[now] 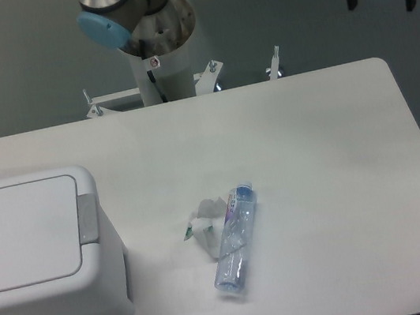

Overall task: Open the trash can
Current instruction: 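Move the open gripper down toward the white trash can lid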

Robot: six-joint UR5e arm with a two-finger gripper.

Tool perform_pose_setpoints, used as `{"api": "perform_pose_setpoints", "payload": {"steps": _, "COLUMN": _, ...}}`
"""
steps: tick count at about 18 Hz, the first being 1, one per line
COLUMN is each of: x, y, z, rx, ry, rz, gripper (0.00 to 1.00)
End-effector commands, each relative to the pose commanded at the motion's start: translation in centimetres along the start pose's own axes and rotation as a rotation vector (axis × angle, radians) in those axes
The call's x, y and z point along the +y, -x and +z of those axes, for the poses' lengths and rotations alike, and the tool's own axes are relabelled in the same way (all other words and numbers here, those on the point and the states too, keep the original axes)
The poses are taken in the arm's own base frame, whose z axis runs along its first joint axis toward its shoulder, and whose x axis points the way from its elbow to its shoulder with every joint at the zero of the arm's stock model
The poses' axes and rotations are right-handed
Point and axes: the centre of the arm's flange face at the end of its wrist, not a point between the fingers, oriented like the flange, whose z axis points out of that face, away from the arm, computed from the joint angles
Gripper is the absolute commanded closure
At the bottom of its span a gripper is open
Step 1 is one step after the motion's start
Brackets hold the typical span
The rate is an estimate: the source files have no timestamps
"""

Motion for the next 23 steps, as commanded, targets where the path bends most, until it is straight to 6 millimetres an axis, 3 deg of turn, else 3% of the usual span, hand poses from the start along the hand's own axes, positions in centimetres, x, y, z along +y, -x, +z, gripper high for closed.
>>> {"api": "perform_pose_setpoints", "payload": {"steps": 8, "x": -0.7, "y": 0.1, "z": -0.5, "rx": -0.01, "ry": -0.008, "rz": -0.047, "gripper": 0.0}}
{"api": "perform_pose_setpoints", "payload": {"steps": 12, "x": -2.2, "y": 0.0, "z": -0.2, "rx": -0.002, "ry": -0.026, "rz": -0.143, "gripper": 0.0}}
{"api": "perform_pose_setpoints", "payload": {"steps": 20, "x": -8.2, "y": 0.2, "z": -0.6, "rx": 0.013, "ry": -0.114, "rz": -0.316, "gripper": 0.0}}
{"api": "perform_pose_setpoints", "payload": {"steps": 23, "x": -11.7, "y": -0.8, "z": -0.5, "rx": 0.04, "ry": -0.144, "rz": -0.394, "gripper": 0.0}}
